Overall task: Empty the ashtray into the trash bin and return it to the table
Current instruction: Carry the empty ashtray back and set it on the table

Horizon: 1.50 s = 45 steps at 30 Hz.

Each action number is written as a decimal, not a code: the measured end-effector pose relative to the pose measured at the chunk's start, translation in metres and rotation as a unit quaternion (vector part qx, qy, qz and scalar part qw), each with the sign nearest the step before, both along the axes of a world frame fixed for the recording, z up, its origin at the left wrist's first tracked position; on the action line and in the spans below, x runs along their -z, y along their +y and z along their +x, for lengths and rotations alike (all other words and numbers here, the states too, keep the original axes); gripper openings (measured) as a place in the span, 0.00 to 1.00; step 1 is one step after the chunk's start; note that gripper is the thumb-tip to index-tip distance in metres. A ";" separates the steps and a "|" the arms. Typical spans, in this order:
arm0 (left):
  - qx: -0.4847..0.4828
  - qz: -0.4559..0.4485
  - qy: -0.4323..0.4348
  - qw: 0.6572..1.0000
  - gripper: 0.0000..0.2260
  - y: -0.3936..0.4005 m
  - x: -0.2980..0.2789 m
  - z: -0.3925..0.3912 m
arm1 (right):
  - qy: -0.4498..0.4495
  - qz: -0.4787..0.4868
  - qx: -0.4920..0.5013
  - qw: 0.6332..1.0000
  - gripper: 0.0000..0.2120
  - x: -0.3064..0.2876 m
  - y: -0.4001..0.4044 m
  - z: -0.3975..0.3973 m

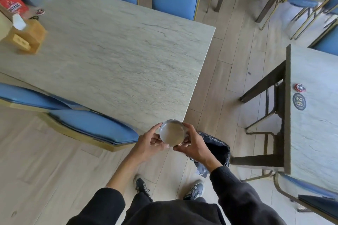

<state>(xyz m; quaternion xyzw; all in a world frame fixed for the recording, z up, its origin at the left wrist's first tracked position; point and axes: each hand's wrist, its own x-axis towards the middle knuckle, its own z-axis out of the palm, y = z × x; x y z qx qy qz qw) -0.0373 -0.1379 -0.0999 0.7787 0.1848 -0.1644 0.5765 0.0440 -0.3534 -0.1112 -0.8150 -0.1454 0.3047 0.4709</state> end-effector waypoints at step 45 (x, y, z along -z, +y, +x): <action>0.012 0.041 -0.067 0.997 0.43 0.402 0.001 0.130 | -0.063 -0.027 0.067 0.995 0.42 -0.001 0.410 0.111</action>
